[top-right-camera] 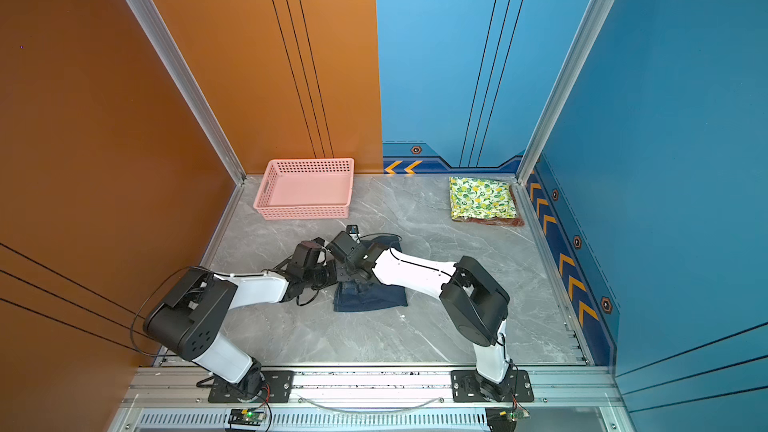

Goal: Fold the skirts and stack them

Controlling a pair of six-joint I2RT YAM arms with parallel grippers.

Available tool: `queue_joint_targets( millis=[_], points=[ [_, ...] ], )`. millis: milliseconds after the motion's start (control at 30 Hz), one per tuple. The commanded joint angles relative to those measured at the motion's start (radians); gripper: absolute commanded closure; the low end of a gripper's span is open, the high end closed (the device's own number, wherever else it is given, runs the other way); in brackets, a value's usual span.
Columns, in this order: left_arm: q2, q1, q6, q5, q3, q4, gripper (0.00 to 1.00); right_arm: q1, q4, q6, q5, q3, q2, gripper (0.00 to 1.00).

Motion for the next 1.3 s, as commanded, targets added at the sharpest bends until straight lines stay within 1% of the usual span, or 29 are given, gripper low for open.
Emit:
queue_joint_targets(
  millis=[0, 100, 133, 200, 233, 267, 300, 333, 400, 433, 500, 600, 700, 767, 900, 1000, 1100, 1267],
  points=[
    [0.008, -0.001, 0.005, 0.01, -0.034, -0.034, 1.0, -0.014, 0.109, 0.06, -0.12, -0.036, 0.026, 0.74],
    [-0.03, 0.016, 0.01, 0.01, -0.044, -0.056, 1.0, -0.025, 0.11, 0.041, -0.115, -0.043, 0.003, 0.47],
    [-0.047, 0.021, 0.017, 0.007, -0.045, -0.072, 1.0, -0.03, 0.111, 0.035, -0.117, -0.049, -0.009, 0.41],
    [-0.084, 0.035, 0.031, 0.001, -0.041, -0.112, 1.0, -0.042, 0.116, 0.022, -0.115, -0.068, -0.041, 0.32],
    [-0.108, 0.043, 0.04, -0.003, -0.037, -0.135, 0.99, -0.048, 0.119, 0.015, -0.114, -0.079, -0.061, 0.29],
    [-0.131, 0.052, 0.048, -0.006, -0.033, -0.157, 0.95, -0.054, 0.121, 0.01, -0.111, -0.09, -0.081, 0.27],
    [-0.157, 0.061, 0.059, -0.009, -0.028, -0.185, 0.88, -0.06, 0.124, 0.001, -0.109, -0.103, -0.105, 0.26],
    [-0.188, 0.07, 0.072, -0.018, -0.017, -0.223, 0.78, -0.068, 0.125, -0.005, -0.102, -0.117, -0.133, 0.25],
    [-0.247, 0.083, 0.1, -0.046, 0.007, -0.296, 0.62, -0.083, 0.129, -0.014, -0.087, -0.147, -0.185, 0.24],
    [-0.279, 0.09, 0.111, -0.061, 0.019, -0.332, 0.56, -0.092, 0.131, -0.019, -0.079, -0.164, -0.213, 0.24],
    [-0.332, 0.096, 0.118, -0.092, 0.036, -0.377, 0.51, -0.114, 0.13, -0.025, -0.066, -0.196, -0.262, 0.23],
    [-0.393, 0.074, 0.116, -0.125, 0.062, -0.412, 0.48, -0.159, 0.131, -0.028, -0.046, -0.256, -0.334, 0.22],
    [-0.422, 0.006, 0.132, -0.183, 0.111, -0.457, 0.48, -0.212, 0.136, -0.028, -0.041, -0.317, -0.395, 0.2],
    [-0.424, -0.055, 0.15, -0.219, 0.149, -0.473, 0.48, -0.247, 0.142, -0.027, -0.042, -0.357, -0.43, 0.2],
    [-0.375, -0.196, 0.194, -0.275, 0.224, -0.476, 0.48, -0.326, 0.154, -0.019, -0.043, -0.425, -0.482, 0.2],
    [-0.284, -0.266, 0.222, -0.287, 0.28, -0.475, 0.48, -0.36, 0.167, -0.017, -0.055, -0.463, -0.509, 0.2],
    [-0.182, -0.276, 0.231, -0.249, 0.317, -0.457, 0.48, -0.377, 0.167, -0.022, -0.061, -0.482, -0.52, 0.2],
    [-0.055, -0.184, 0.202, -0.153, 0.288, -0.364, 0.49, -0.375, 0.152, -0.04, -0.048, -0.493, -0.524, 0.2]
  ],
)
